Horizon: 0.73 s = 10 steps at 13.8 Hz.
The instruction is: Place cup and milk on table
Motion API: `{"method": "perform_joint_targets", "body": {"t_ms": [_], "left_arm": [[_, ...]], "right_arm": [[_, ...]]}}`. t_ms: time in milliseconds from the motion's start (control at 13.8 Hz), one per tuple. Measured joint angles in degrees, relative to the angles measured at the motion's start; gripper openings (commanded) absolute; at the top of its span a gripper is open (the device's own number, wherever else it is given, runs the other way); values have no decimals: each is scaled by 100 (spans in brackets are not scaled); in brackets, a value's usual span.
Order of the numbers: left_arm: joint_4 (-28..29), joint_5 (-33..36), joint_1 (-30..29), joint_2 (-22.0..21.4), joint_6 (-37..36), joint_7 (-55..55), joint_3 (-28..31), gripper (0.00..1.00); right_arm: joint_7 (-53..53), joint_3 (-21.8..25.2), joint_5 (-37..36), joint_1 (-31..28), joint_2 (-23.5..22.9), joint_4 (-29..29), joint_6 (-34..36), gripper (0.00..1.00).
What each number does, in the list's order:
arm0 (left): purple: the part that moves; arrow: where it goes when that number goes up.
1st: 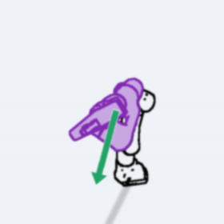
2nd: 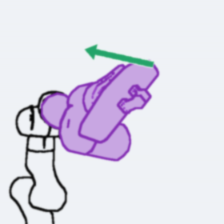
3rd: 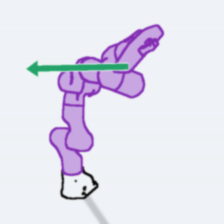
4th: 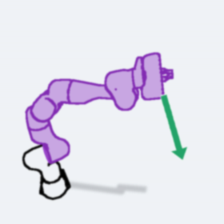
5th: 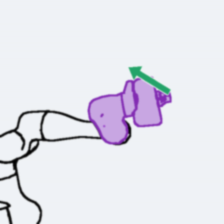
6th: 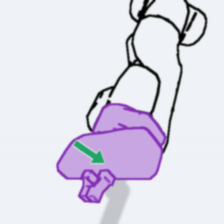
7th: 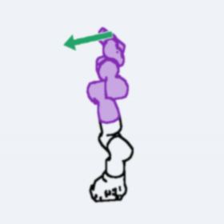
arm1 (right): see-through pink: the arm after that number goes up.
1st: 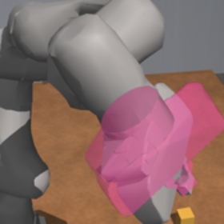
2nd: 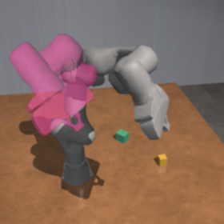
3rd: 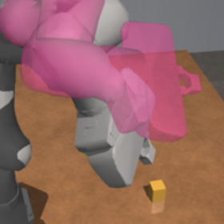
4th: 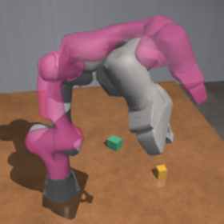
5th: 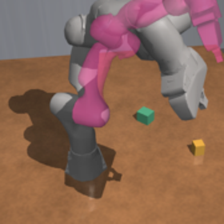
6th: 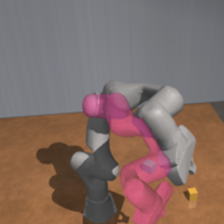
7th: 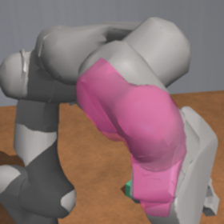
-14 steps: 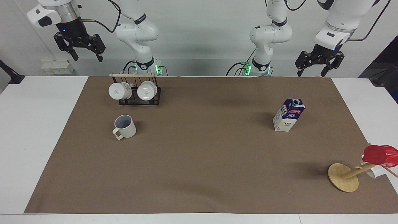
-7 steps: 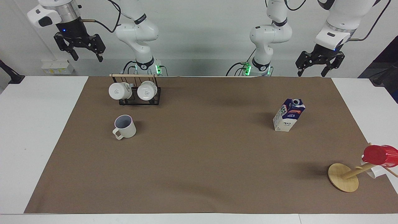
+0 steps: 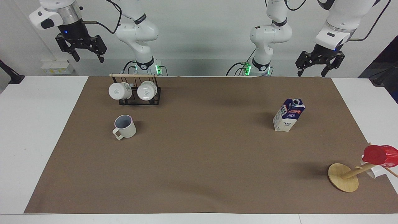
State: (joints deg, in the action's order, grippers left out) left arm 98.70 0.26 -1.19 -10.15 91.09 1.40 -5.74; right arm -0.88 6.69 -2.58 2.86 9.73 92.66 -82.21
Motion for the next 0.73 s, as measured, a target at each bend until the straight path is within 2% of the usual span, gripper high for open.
{"method": "perform_joint_targets", "body": {"t_ms": [291,726], "left_arm": [[0,0,0,0,0,0,0,100],[0,0,0,0,0,0,0,100]], "right_arm": [[0,-23,0,53,7,222,-208,100],[100,-44,1,398,-13,1230,-1329,100]]}}
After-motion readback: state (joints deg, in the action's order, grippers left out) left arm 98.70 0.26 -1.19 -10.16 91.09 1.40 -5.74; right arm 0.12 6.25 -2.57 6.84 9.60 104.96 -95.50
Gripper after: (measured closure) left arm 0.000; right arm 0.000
